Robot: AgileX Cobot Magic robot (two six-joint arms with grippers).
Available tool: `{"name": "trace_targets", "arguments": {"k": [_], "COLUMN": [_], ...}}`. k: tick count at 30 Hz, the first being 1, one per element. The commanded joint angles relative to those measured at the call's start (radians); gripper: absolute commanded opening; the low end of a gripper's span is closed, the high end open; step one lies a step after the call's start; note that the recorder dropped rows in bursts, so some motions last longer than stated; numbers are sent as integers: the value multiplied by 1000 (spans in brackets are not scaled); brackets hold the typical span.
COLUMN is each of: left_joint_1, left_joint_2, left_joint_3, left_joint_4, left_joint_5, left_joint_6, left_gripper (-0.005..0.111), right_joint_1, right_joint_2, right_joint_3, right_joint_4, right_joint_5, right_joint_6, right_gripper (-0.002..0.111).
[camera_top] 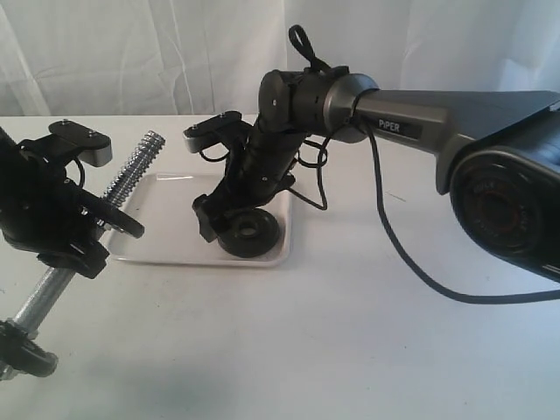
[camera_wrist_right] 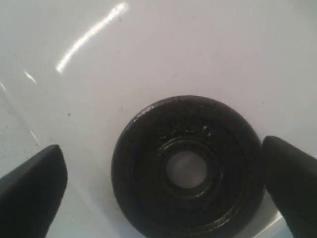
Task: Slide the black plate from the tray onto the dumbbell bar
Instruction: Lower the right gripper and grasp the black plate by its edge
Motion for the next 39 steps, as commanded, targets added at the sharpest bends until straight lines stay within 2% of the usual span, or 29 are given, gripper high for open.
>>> {"name": "trace_targets", "arguments": {"k": [1,17,39], "left_joint_1": [1,1,1], "left_joint_2": [-59,-59,-59], "left_joint_3": [-27,-27,-27], "left_joint_4": [-44,-44,-44], "left_joint_5": [1,1,4], "left_joint_6": [-9,-9,-13], "left_gripper": [0,0,0], "right_joint_1": [-2,0,33], "right_joint_2": [22,24,53], "right_joint_3": [-4,-4,-4], "right_joint_4": [-45,-76,-195], "right_joint_5": [-8,-50,34], "right_joint_6": [15,32,76], "right_gripper": [105,105,105]}}
